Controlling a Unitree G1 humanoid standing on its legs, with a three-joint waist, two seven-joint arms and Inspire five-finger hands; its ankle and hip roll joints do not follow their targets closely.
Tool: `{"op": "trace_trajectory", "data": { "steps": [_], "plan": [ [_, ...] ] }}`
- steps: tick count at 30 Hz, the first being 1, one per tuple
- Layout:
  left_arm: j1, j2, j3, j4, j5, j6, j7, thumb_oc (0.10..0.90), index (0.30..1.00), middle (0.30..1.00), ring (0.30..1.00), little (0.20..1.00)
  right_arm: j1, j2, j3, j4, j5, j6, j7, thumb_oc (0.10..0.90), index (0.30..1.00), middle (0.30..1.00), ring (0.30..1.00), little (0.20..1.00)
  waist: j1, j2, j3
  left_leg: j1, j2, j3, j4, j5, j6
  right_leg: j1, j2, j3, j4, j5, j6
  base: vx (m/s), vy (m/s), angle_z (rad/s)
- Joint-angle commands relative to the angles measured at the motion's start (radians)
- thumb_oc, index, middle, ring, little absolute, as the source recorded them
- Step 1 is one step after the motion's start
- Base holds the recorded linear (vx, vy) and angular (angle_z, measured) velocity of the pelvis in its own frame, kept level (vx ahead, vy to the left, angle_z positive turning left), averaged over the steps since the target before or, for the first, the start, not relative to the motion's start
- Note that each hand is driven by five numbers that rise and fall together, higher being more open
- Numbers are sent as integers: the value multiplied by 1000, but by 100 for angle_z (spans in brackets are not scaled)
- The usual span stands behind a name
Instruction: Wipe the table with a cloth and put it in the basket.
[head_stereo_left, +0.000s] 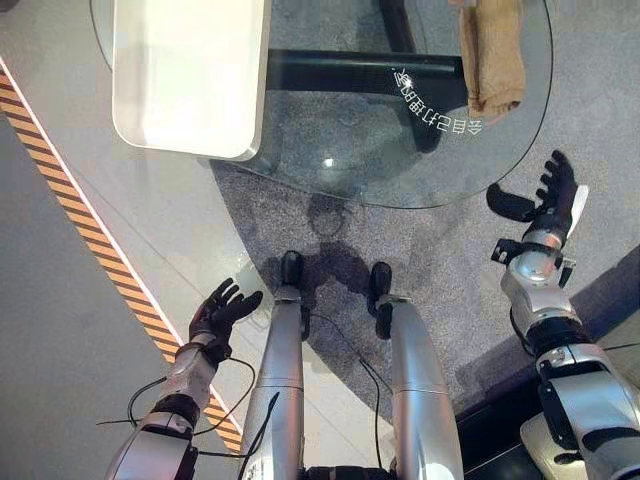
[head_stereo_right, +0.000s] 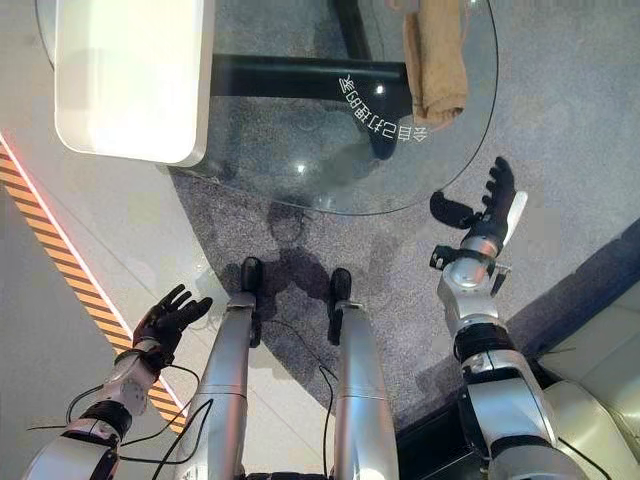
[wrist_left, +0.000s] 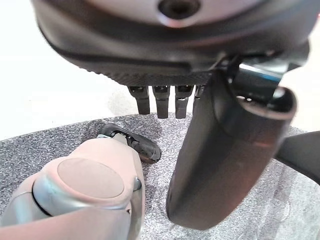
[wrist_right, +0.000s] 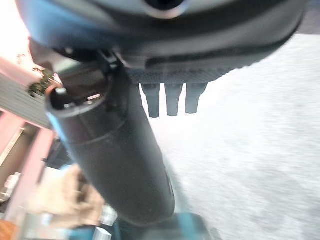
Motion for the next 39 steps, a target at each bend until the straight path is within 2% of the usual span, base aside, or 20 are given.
{"op": "trace_trajectory", "data": {
  "steps": [1,8,16,28,35,39],
  "plan": [
    [72,3,-9,20,-42,-56,-4,800,900,900,900,900,-33,-143,-22,-103,-4,-69,-132,800,900,900,900,900,-19,39,-26,21,-51,103,22,-35,67,68,21,-66,-142,86,-24,-19,36,-2],
    [65,-1,-25,10,-61,-55,1,800,900,900,900,900,-176,-194,31,-90,-12,-17,-193,800,900,900,900,900,-12,50,-26,40,-52,110,-19,-29,65,84,27,-71,-183,85,-20,-1,4,0],
    [61,2,-46,-10,-75,-44,4,800,900,900,900,900,-266,-197,96,-92,31,0,-176,800,900,900,900,900,-10,61,-26,63,-47,120,-63,-21,66,97,29,-75,-221,86,-18,0,0,0],
    [70,10,-52,-29,-75,-21,-4,800,900,900,900,900,-372,-192,189,-53,57,153,-115,800,900,900,900,900,4,75,-26,92,-40,132,-88,-20,72,116,16,-80,-235,79,-20,3,1,0],
    [71,11,-61,-28,-70,-15,-1,800,900,900,900,900,-408,-182,230,19,99,214,-91,800,900,900,900,900,14,81,-26,86,-36,133,-81,-22,75,107,9,-86,-223,76,-21,0,0,0],
    [71,14,-61,-27,-69,-10,-5,800,900,900,900,900,-425,-180,241,54,104,224,-76,800,900,900,900,900,19,85,-26,84,-35,133,-80,-22,77,103,8,-88,-218,75,-22,0,0,0]
  ]
}}
